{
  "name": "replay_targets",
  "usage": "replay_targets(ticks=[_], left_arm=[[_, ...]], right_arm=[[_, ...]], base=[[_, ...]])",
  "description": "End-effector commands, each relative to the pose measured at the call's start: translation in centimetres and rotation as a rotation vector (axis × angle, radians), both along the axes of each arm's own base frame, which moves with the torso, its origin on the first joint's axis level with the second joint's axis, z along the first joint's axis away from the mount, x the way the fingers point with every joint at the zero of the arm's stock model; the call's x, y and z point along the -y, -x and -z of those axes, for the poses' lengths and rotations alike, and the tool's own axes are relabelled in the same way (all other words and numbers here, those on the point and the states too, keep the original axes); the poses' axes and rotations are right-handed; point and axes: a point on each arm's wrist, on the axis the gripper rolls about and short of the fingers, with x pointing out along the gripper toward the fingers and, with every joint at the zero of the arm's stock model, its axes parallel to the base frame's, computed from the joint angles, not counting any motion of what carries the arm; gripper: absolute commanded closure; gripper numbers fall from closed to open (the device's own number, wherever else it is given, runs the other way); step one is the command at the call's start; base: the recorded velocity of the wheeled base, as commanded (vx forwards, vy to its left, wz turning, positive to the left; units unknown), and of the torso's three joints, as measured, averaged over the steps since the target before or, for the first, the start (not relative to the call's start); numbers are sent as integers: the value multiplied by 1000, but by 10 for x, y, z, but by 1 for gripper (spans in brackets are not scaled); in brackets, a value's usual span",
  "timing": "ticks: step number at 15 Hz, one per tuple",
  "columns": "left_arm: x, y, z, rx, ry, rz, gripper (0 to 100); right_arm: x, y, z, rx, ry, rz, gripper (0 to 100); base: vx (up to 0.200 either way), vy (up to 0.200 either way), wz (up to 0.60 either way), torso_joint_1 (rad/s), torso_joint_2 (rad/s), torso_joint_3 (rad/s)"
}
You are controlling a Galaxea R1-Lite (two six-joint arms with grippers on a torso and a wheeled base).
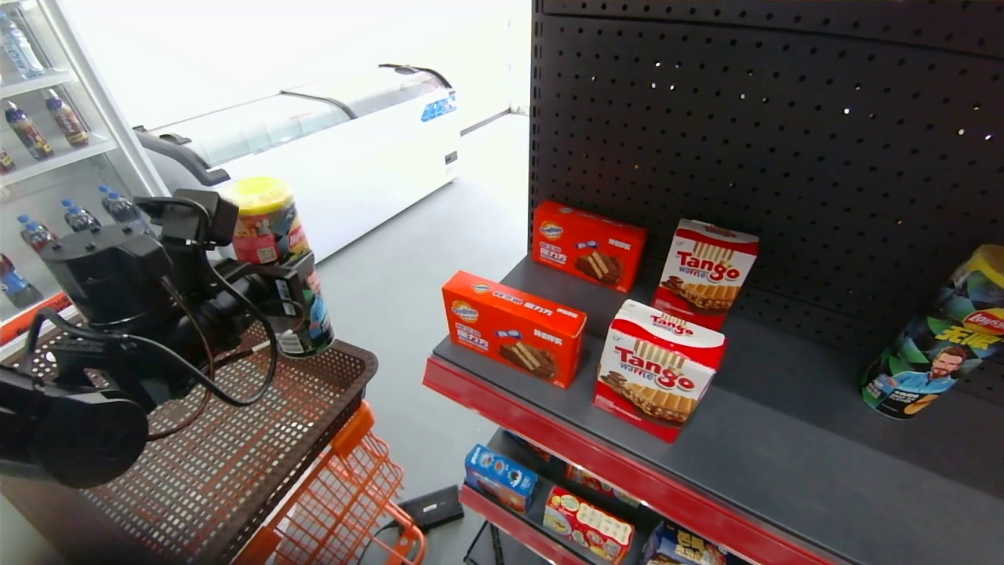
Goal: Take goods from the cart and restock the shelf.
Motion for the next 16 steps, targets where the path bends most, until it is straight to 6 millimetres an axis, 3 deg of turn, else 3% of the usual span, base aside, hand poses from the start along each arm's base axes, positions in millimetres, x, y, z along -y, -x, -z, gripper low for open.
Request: replay_targets(ticks=[1,3,4,5,7,12,16], left_arm=[[22,37,-53,117,19,90,100],[29,55,-61,101,9,208,100],[44,81,-68,116,30,441,100],[49,91,-72,112,46,581,100],[49,93,-70,88,44,635,100],[74,103,-67,47,46,806,100],[77,103,-63,53,35,902,100]], right_arm=[[0,0,0,-1,0,-1,0],[0,0,0,-1,0,1,0],[0,0,0,-1,0,-1,0],[0,0,0,-1,0,1,0],[0,0,0,-1,0,1,0],[0,0,0,-1,0,1,0],[0,0,0,-1,0,1,0]], base=[[0,0,0,0,0,0],[0,0,0,0,0,0],[0,0,0,0,0,0],[0,0,0,0,0,0],[0,0,0,0,0,0],[0,0,0,0,0,0],[0,0,0,0,0,0]])
